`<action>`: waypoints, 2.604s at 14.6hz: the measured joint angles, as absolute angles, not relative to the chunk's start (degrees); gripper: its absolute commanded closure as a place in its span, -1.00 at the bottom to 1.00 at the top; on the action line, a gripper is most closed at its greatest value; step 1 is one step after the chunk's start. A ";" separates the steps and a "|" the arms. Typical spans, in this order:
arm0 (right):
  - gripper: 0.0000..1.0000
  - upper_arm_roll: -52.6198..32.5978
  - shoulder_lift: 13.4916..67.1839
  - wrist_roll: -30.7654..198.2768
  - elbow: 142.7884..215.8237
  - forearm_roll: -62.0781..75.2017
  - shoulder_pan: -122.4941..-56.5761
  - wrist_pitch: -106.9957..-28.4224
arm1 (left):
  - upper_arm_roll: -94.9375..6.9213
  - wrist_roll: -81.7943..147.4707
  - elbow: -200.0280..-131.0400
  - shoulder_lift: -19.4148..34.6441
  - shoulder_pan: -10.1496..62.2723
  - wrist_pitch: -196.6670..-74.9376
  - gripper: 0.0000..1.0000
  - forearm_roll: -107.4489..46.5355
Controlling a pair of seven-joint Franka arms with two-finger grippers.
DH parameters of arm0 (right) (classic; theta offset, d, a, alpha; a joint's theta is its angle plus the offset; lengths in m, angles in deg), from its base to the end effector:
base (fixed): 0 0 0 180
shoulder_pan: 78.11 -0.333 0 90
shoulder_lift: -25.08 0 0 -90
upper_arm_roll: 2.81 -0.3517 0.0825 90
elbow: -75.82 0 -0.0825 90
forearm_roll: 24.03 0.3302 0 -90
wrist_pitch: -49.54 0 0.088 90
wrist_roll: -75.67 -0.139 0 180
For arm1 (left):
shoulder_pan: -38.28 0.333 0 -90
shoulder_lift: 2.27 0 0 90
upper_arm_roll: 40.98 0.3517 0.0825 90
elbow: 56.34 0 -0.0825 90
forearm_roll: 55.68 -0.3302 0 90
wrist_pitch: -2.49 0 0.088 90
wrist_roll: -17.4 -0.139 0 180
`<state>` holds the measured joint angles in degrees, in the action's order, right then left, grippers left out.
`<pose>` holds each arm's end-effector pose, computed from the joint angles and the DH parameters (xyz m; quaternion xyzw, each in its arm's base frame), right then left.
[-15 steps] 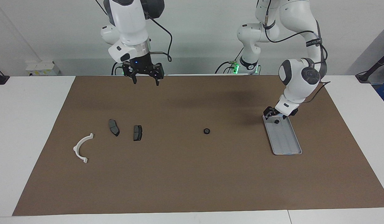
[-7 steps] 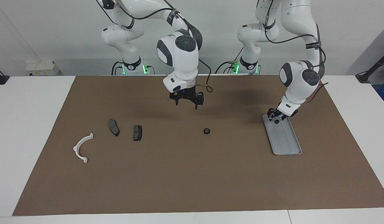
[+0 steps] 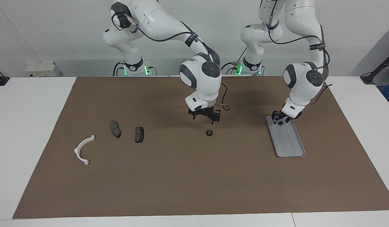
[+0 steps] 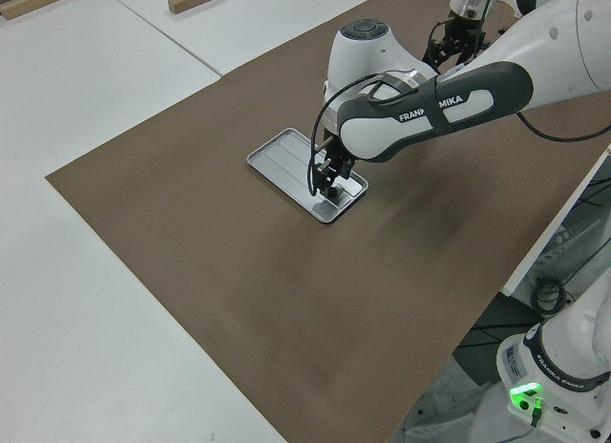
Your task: Place bearing gear from tray to pile
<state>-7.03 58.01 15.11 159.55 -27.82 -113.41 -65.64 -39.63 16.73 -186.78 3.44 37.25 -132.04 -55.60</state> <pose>0.5318 0.4189 0.3684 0.9846 -0.1739 -0.0003 0.0155 0.4894 0.0026 0.3524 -0.9999 0.0026 0.0141 0.0006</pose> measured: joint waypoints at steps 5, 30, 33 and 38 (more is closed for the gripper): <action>-0.98 -6.92 64.07 15.11 153.07 -27.82 -113.50 -66.64 | -39.65 16.74 -186.97 3.73 37.95 -132.68 -0.12 -55.60; 0.35 -6.76 66.84 15.09 154.01 -27.82 -114.58 -70.86 | -40.19 16.77 -185.74 3.49 37.93 -130.21 1.00 -55.59; 0.71 -6.75 66.79 15.07 154.04 -27.77 -114.50 -70.88 | -40.25 17.20 -179.73 1.68 37.90 -122.17 1.00 -55.59; 1.00 -6.75 66.80 15.07 153.99 -27.77 -114.49 -70.78 | -41.30 26.10 -173.97 -0.26 34.18 -117.90 1.00 -55.35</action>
<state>-6.75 66.80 15.07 153.99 -27.77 -114.49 -70.78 -41.30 26.10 -173.97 -0.26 34.18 -117.90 -55.35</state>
